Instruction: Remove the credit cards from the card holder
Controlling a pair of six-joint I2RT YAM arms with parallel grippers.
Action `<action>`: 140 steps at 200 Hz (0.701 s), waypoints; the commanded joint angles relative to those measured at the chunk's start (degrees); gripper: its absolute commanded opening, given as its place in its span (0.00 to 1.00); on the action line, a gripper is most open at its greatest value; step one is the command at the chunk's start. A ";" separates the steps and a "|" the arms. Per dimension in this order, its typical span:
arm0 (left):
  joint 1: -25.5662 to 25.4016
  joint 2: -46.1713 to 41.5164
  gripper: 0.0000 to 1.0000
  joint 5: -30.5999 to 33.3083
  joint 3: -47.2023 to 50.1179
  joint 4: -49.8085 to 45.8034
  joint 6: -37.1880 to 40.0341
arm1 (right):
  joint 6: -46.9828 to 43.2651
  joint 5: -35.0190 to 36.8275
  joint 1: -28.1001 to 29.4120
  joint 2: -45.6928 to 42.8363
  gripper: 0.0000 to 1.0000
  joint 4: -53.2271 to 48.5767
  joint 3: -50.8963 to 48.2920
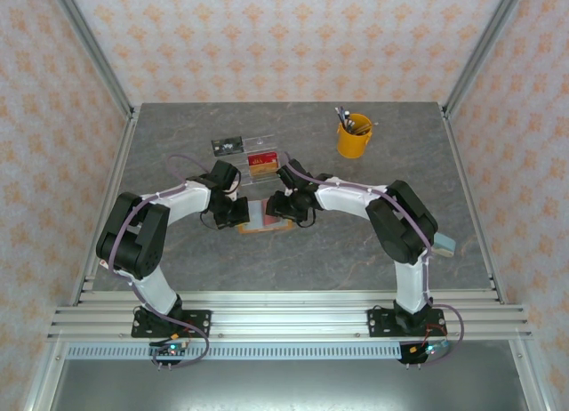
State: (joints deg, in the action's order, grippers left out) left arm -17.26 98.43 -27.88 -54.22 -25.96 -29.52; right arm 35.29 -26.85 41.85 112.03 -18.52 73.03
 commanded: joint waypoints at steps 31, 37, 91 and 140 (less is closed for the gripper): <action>-0.41 3.87 0.07 3.18 2.11 -0.79 1.04 | -1.95 0.39 0.61 -3.12 0.48 0.33 -0.38; -0.42 3.87 0.07 3.18 2.18 -0.76 1.04 | -2.04 0.01 0.65 -3.22 0.47 0.25 -0.26; -0.41 3.97 0.07 3.18 2.24 -0.68 1.13 | -2.42 -3.12 1.09 -3.47 0.41 1.24 -0.12; -0.41 -0.02 0.09 1.90 2.12 -0.68 0.12 | -0.43 -6.99 1.12 -4.80 0.42 8.59 -2.40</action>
State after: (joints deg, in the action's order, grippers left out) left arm -17.26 98.26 -27.88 -54.15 -25.93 -29.52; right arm 33.89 -31.11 42.61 110.39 -15.27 72.03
